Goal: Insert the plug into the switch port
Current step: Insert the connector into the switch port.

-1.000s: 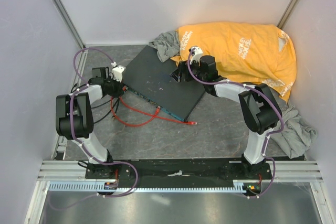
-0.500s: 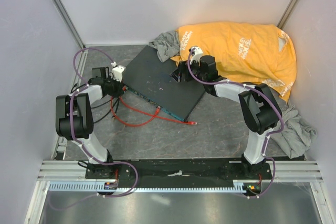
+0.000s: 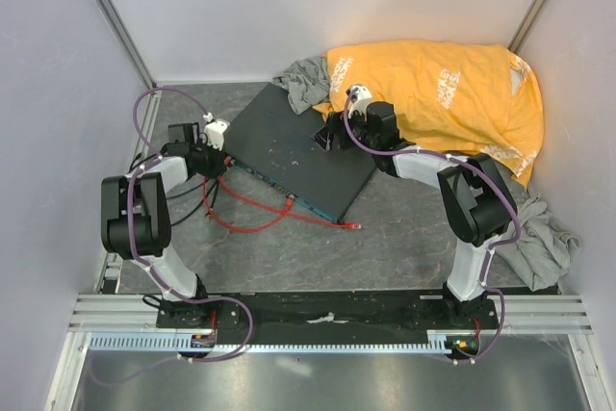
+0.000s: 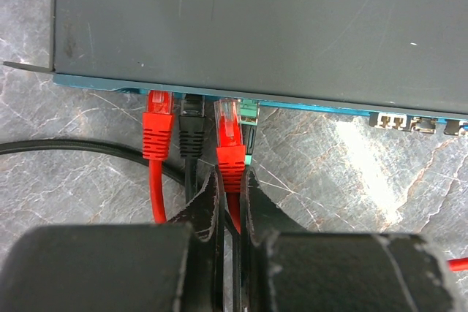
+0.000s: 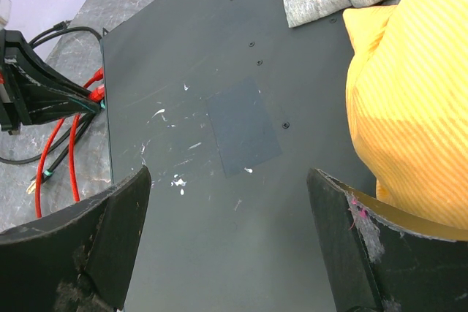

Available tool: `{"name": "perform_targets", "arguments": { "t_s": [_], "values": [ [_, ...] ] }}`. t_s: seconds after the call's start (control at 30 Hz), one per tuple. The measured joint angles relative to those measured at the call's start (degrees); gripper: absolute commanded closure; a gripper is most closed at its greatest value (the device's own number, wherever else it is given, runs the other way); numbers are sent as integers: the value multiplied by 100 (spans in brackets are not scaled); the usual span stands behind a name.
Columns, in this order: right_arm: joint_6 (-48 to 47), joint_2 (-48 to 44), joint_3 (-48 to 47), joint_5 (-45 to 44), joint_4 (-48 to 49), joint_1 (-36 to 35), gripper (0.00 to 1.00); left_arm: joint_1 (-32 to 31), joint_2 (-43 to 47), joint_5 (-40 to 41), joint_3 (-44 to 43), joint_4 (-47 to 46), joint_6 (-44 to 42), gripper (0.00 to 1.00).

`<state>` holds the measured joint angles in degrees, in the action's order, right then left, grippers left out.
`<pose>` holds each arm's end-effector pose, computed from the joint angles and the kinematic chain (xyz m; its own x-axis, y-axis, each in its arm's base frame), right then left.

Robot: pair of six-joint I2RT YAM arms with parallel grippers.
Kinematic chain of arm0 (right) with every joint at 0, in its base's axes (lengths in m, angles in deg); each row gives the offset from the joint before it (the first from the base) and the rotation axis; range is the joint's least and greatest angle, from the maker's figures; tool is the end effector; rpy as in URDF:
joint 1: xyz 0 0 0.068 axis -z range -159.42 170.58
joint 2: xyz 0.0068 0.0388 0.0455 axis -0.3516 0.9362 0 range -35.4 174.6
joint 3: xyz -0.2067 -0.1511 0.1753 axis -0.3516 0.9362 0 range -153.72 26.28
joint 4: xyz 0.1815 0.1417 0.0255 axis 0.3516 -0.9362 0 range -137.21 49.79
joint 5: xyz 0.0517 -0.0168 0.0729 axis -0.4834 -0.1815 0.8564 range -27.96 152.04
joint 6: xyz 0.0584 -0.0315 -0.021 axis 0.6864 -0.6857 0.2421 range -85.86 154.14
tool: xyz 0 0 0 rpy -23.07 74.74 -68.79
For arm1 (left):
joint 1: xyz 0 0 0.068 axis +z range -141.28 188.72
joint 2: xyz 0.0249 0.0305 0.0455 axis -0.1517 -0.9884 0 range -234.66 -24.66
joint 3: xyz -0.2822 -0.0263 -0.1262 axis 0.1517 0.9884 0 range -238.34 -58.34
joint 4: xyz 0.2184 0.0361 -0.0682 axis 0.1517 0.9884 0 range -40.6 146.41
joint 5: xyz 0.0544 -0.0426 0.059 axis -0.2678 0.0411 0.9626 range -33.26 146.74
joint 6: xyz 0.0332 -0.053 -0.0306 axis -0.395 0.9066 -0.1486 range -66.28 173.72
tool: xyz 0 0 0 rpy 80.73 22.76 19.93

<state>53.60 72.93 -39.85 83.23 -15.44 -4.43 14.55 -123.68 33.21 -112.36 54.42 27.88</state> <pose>0.3848 0.2022 0.2642 -0.4914 0.1135 -0.8635 -0.5760 0.7014 0.4199 0.3417 0.0122 0.2076 -0.6154 0.3390 -0.7116 0.4783 0.8782 0.0048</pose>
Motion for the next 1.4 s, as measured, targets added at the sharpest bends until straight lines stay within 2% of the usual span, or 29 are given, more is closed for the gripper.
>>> {"name": "perform_targets", "arguments": {
  "t_s": [1.4],
  "values": [
    [31,0,0,105,131,13,5,70,-74,-61,-96,-11,-4,98]
  ]
}}
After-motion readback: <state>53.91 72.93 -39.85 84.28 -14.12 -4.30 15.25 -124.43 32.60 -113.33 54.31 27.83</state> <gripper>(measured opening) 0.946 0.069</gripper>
